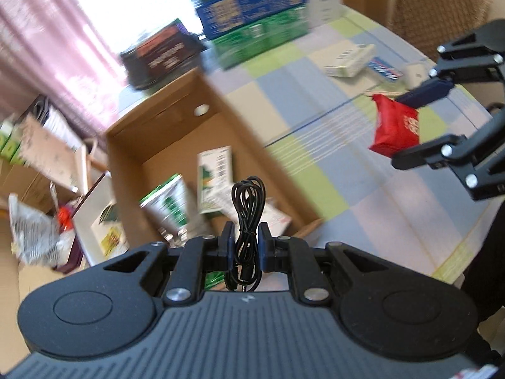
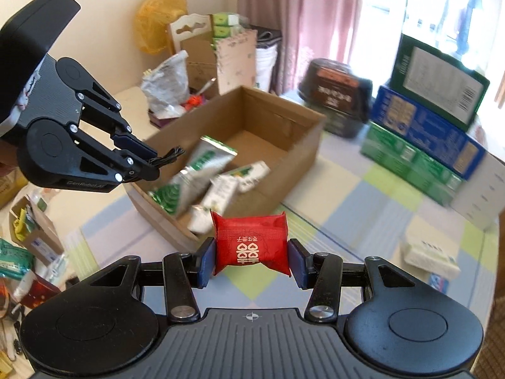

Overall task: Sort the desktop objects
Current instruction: 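Carry the black cable and red packet with both tools to the cardboard box, then release the cable with the left tool while the right tool drops the red packet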

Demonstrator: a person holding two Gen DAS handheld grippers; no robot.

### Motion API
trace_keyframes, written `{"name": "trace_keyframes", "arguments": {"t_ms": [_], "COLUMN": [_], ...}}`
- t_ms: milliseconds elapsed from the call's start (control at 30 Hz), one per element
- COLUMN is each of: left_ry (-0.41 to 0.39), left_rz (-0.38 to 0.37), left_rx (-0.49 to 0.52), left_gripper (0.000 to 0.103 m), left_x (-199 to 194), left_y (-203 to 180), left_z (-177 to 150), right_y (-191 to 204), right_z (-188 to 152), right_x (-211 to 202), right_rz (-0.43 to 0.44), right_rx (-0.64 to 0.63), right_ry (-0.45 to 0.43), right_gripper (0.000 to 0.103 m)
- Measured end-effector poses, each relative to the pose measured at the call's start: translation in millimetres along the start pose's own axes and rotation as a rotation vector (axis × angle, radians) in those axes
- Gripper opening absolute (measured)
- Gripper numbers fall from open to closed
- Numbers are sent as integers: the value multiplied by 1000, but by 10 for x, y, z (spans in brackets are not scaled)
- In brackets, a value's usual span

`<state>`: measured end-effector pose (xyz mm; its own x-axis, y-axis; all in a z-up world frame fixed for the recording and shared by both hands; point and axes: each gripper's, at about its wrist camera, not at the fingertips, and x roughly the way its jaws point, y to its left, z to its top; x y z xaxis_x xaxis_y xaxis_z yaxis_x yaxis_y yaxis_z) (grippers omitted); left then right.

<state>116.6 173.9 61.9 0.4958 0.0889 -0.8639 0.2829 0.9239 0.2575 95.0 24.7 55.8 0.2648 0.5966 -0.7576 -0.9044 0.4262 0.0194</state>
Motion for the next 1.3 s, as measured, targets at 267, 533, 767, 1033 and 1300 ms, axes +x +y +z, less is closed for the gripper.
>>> {"name": "trace_keyframes", "arguments": {"t_ms": [267,533,767,1033,1300], "left_ry": [18,37,50,46,25], "left_rz": [29,23,15,-7,-22], "left_rx": [-70,-96,-104,-139,-186], "left_gripper": [11,11,11,11,29], "left_x": [94,285,458,620,803], "left_y": [428,595,675,782,902], "left_z": [-137,-199,-191,-142,-159], "right_y": [218,255,209,152,155], "right_z": [287,421,475,547,600], "right_x": [321,577,733,941,1211], "right_rz": [36,49,54,64,91], "right_rx": [-24,-26,-24,-7,6], "right_ry": [-2,9,16,24,38], "right_gripper": [46,46,46,46,46]}}
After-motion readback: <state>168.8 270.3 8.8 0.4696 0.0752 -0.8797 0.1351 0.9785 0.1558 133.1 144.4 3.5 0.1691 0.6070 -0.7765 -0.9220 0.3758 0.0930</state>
